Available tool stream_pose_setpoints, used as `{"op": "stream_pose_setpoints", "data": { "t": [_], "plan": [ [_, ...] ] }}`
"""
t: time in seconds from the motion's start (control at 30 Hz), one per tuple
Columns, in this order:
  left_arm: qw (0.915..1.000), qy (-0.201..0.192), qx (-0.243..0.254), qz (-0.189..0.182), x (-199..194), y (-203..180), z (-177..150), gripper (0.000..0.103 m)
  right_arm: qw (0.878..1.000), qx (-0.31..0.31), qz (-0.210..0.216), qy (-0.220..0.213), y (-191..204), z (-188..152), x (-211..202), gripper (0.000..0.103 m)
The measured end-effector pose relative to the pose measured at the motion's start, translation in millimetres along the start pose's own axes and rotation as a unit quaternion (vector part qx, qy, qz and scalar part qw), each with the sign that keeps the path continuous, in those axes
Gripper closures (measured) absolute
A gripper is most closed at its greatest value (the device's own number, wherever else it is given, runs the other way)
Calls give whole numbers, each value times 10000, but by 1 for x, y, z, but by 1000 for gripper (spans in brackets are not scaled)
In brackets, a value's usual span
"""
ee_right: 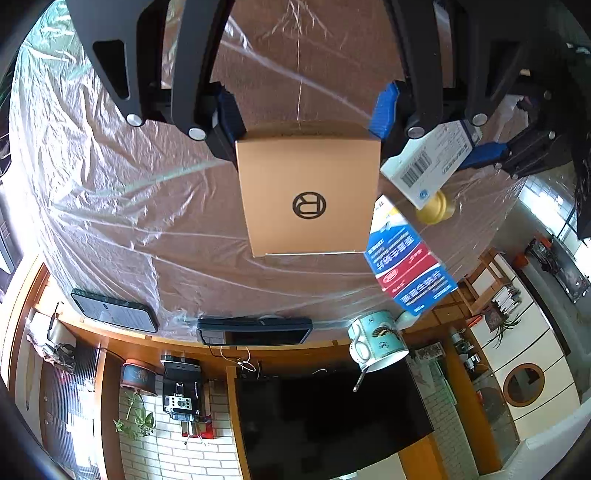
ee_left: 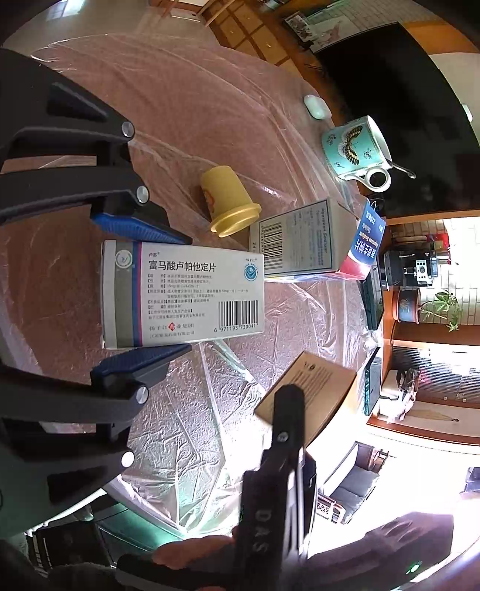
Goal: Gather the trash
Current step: 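Carry the medicine box with the left tool while the right tool carries the cardboard box to the bin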
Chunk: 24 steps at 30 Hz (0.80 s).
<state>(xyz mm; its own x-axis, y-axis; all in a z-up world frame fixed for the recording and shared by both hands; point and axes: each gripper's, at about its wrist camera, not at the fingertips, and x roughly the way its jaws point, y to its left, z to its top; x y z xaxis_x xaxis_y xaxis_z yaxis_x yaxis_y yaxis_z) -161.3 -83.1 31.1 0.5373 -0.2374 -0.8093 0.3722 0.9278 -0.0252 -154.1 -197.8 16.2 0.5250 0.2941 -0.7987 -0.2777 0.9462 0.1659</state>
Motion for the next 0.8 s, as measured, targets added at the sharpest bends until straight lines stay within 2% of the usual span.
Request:
{"op": "stream_pose_setpoints", "data": {
  "t": [0.8],
  "plan": [
    [9997, -123, -160, -117, -26, -8, -18, 51, 9995, -248, 151, -88, 12, -38, -42, 45]
  ]
}}
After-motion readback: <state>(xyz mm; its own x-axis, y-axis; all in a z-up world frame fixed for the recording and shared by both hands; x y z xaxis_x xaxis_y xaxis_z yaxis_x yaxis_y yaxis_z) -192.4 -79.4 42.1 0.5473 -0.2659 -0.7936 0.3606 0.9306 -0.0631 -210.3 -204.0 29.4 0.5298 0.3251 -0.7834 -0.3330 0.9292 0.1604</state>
